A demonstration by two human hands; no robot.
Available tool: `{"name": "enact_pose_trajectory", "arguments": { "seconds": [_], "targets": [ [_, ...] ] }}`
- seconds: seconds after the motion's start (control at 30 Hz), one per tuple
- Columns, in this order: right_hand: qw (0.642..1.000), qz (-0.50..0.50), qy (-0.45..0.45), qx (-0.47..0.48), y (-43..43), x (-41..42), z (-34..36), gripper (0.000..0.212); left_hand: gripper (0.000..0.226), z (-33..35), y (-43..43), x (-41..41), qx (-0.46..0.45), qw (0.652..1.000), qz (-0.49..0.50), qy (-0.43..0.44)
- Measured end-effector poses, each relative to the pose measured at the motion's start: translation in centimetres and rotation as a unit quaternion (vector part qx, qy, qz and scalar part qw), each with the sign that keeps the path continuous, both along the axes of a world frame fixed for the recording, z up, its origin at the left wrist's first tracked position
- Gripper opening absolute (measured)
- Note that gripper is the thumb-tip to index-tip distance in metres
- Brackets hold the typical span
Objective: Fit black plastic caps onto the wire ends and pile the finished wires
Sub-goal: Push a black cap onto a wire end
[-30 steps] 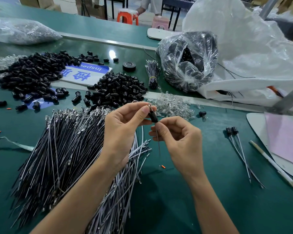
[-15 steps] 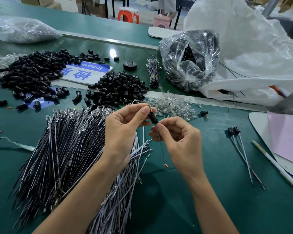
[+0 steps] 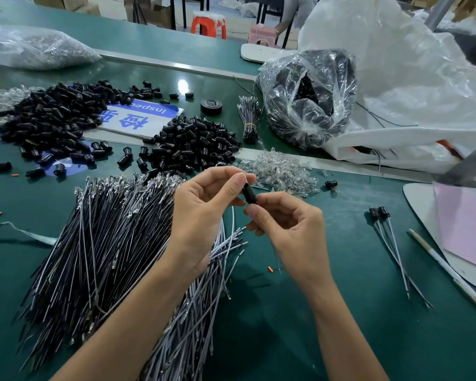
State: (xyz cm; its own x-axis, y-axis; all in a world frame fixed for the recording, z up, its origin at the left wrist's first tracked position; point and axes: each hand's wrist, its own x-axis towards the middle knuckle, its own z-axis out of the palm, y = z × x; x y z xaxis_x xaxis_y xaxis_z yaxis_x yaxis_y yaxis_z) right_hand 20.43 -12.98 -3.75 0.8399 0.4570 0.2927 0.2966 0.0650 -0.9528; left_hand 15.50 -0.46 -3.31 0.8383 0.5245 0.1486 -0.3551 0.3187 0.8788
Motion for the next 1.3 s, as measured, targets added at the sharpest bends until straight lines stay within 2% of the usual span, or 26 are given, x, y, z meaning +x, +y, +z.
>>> {"name": "enact_pose_trajectory", "arguments": {
  "seconds": [0.13, 0.27, 0.43, 0.57, 0.73, 0.83, 0.9, 1.03, 1.3],
  "targets": [
    [1.0, -0.013, -0.008, -0.002, -0.1, 0.1, 0.0, 0.009, 0.012, 0.2, -0.2, -0.1, 0.016, 1.0, 0.002, 0.008],
    [1.0, -0.014, -0.015, 0.006, 0.0, 0.1, -0.2, 0.011, 0.001, 0.2, -0.5, -0.2, 0.036, 0.999, 0.011, 0.002],
    [0.999, -0.014, -0.005, 0.03, 0.1, -0.1, -0.4, 0.004, 0.008, 0.1, -0.6, -0.2, 0.046, 0.999, 0.018, -0.005],
    [0.999, -0.02, 0.004, 0.041, 0.3, -0.3, -0.5, 0.003, 0.015, 0.2, -0.6, -0.3, 0.037, 0.999, -0.001, -0.019],
    [0.998, -0.028, -0.008, 0.046, 0.1, -0.2, -0.1, 0.007, 0.011, 0.1, -0.2, -0.3, 0.046, 0.999, -0.022, -0.019],
    [0.998, -0.034, -0.009, 0.057, 0.2, -0.3, 0.0, 0.013, 0.022, 0.0, -0.7, -0.2, 0.065, 0.996, -0.055, -0.008],
    [0.998, -0.036, -0.007, 0.059, 0.2, -0.2, 0.0, 0.013, 0.018, -0.1, -1.0, -0.1, 0.058, 0.996, -0.061, -0.006],
    [0.999, -0.028, -0.011, 0.041, 0.3, -0.1, -0.2, 0.013, 0.015, -0.1, -1.0, -0.1, 0.028, 0.999, -0.04, -0.011],
    [0.998, -0.04, -0.034, 0.028, 0.7, -0.4, -0.2, 0.016, 0.017, 0.4, -1.3, -0.1, 0.065, 0.997, -0.014, -0.033]
  ]
}}
